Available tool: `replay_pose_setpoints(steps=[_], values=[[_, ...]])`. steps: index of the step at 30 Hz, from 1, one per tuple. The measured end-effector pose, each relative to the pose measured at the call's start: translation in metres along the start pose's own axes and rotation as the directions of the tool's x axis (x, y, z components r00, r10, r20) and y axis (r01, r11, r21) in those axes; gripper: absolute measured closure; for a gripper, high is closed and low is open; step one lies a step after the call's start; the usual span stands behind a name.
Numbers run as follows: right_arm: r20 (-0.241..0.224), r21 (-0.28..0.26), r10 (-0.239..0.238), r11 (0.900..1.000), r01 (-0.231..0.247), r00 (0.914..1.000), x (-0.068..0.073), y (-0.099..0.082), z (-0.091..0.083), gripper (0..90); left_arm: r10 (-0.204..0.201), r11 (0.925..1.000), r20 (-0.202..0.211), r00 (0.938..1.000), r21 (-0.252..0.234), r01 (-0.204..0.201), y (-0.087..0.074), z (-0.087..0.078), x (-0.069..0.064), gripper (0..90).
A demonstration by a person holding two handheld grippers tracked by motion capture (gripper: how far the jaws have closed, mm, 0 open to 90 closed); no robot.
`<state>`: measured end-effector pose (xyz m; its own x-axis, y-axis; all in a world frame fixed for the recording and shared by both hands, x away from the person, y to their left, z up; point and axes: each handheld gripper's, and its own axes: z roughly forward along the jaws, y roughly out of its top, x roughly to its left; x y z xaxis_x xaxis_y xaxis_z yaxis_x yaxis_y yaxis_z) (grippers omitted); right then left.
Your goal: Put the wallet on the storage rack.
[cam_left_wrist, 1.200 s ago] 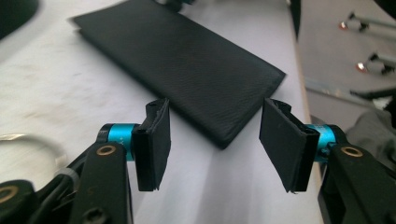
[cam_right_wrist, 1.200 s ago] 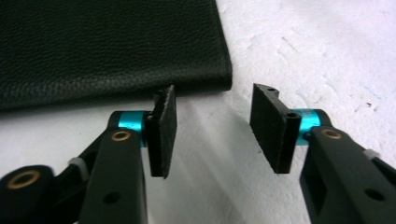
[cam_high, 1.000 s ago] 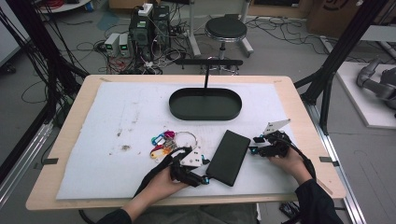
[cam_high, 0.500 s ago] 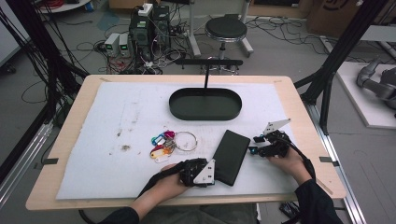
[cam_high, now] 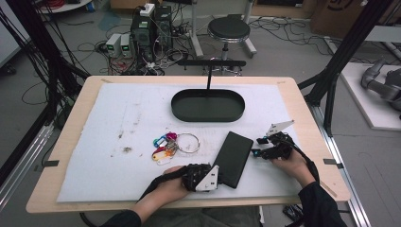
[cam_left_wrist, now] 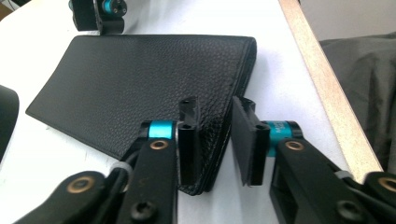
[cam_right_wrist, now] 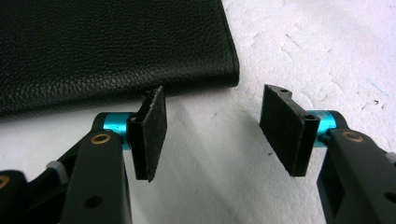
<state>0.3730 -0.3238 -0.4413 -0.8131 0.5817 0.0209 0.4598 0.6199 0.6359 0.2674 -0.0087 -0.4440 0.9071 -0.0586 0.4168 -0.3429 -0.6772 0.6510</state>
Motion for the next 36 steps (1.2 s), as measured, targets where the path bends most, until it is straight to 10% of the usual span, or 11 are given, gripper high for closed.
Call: replay_pose_setpoints(steps=[10,16,23,29,32,34,36], values=[[0.001,-0.005,0.001,1.0,-0.001,1.0,0.0,0.0,0.0,42.1,0.045,0.9983,-0.068,0.9967,0.04,-0.042,0.004,0.008,-0.002,54.8],[0.004,-0.002,0.0,1.0,0.0,1.0,0.0,0.0,0.0,42.0,0.086,0.9961,-0.045,0.9953,0.024,-0.085,0.006,0.003,-0.003,80.8],[0.004,-0.004,-0.006,1.0,0.006,1.0,0.001,0.001,0.0,41.6,0.071,0.9974,-0.055,0.996,0.014,-0.07,0.005,0.001,-0.001,87.1],[0.003,-0.018,-0.018,0.9997,0.018,0.9998,0.001,0.001,-0.001,41.6,-0.026,0.998,-0.079,0.9966,-0.059,0.021,-0.001,-0.009,0.008,87.3],[0.0,-0.026,-0.023,0.9994,0.023,0.9997,0.002,0.001,-0.002,40.6,-0.112,0.9868,-0.062,0.9918,-0.125,0.103,-0.008,-0.015,0.015,87.3],[0.015,-0.04,-0.046,0.9981,0.047,0.9988,0.005,0.002,-0.002,38.7,-0.214,0.9563,-0.043,0.9759,-0.213,0.2,-0.017,-0.024,0.024,87.3],[0.019,-0.051,-0.069,0.9962,0.07,0.9974,0.007,0.004,-0.001,37.7,-0.248,0.9428,-0.036,0.9682,-0.239,0.232,-0.021,-0.026,0.026,87.3]])
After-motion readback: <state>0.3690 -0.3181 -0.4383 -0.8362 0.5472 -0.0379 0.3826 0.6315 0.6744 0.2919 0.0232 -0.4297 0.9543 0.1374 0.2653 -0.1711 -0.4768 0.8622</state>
